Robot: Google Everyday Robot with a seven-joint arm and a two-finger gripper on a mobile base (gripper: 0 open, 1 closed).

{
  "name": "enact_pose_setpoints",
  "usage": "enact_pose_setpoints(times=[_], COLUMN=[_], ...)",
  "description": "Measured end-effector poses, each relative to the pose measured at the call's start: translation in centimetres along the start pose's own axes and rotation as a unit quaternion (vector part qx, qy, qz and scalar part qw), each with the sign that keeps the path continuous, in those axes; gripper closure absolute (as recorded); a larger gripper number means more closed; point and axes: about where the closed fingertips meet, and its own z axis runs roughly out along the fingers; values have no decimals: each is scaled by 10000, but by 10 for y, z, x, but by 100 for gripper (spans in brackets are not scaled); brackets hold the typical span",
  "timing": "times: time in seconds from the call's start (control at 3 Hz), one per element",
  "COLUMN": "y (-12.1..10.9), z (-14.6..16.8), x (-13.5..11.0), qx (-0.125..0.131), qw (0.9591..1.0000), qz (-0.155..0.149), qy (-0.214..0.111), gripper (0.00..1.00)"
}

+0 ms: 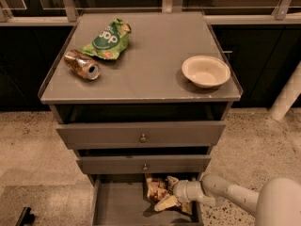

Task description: Pick brown chip bag from bottom drawer and place on counter

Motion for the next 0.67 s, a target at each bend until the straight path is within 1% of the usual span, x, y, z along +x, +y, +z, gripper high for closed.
enact_pose_setpoints(times=[0.33,0.67], y=[-15,-29], z=[13,21], x=[17,35], qx=[391,643], qw=[9992,9978], qz=[-104,-75], qy=[70,127], gripper=[0,0])
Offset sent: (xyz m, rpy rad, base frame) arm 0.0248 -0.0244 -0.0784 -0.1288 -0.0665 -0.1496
